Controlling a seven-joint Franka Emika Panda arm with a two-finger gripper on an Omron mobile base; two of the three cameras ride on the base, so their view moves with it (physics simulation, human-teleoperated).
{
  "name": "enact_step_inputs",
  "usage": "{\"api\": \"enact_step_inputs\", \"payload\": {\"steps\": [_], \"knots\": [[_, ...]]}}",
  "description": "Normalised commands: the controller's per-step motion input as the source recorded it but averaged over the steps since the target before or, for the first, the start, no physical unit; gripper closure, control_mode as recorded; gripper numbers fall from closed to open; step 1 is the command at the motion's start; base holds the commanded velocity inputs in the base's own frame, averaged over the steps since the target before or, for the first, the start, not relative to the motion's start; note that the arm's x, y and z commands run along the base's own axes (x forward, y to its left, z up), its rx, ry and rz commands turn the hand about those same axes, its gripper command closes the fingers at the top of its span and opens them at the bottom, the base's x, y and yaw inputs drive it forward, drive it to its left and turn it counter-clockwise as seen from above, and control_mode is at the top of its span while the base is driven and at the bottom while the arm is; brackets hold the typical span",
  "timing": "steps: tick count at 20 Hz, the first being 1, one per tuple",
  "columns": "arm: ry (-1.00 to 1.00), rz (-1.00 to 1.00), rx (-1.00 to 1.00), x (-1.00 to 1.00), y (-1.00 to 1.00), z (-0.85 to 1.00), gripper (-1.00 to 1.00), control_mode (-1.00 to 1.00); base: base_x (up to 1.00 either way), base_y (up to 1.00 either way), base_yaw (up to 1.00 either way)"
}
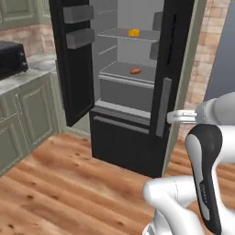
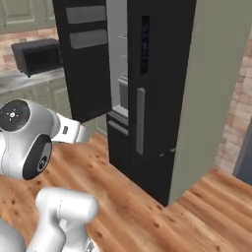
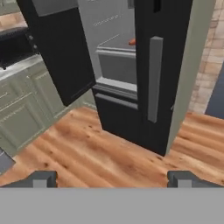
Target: Take the cheese, fish, and sweet potato from the fridge and place them on the plate on the dining counter to create an appetizer plate.
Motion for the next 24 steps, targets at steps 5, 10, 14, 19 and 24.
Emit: {"api": "enact_step_inputs", "payload": {"steps": [5,10,14,19,24], "knots": [[0.0,0.0,0.0,0.0,0.0,0.0,-1.0,1.0,0.46,0.62,-0.59],[0.0,0.0,0.0,0.0,0.0,0.0,-1.0,1.0,0.28,0.93,-0.55],[0.0,0.0,0.0,0.0,0.0,0.0,-1.0,1.0,0.21,1.0,-0.41],[0.0,0.0,0.0,0.0,0.0,0.0,-1.0,1.0,0.22,0.69,-0.23],[0.0,0.0,0.0,0.0,0.0,0.0,-1.0,1.0,0.53,0.0,-0.03]]}}
